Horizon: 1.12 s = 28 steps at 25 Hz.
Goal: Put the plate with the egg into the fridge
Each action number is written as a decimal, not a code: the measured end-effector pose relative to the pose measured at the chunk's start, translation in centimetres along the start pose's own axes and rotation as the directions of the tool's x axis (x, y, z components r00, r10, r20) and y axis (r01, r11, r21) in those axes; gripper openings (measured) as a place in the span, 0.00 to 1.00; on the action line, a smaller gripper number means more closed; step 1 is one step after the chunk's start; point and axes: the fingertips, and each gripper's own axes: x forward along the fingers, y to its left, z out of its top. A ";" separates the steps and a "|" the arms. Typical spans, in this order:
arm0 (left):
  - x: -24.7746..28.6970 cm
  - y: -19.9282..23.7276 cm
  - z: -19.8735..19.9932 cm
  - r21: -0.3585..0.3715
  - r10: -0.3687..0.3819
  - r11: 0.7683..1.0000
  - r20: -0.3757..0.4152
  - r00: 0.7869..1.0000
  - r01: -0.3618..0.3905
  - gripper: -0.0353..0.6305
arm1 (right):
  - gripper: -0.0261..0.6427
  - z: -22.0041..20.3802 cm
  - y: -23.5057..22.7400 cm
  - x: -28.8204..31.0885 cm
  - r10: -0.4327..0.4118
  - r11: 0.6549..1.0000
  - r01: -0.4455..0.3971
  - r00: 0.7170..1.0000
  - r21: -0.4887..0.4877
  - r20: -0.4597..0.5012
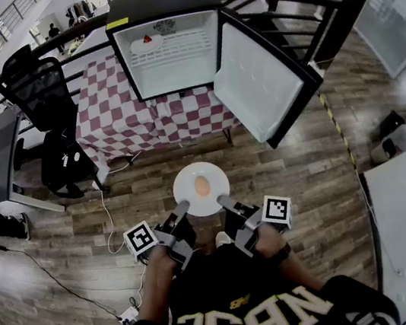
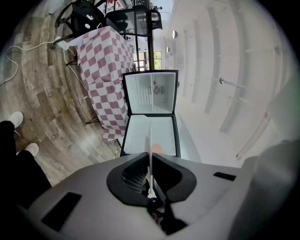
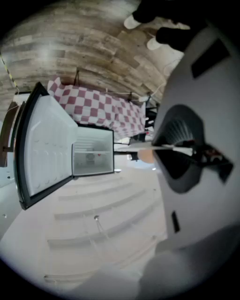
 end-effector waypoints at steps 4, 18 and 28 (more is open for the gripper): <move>0.7 0.5 -2.1 -0.008 0.018 1.000 0.005 1.000 -0.018 0.11 | 0.09 0.8 -0.7 -2.0 0.007 1.000 -0.007 1.000 -0.005 -0.010; 4.3 1.2 -0.5 0.025 0.049 0.998 0.016 0.999 -0.049 0.11 | 0.09 4.7 -1.7 0.0 0.056 0.998 -0.056 0.998 -0.013 -0.003; 10.7 1.3 10.0 0.181 0.107 0.979 -0.044 0.993 -0.098 0.11 | 0.09 11.0 -0.9 9.8 -0.038 0.985 0.033 0.999 -0.169 -0.027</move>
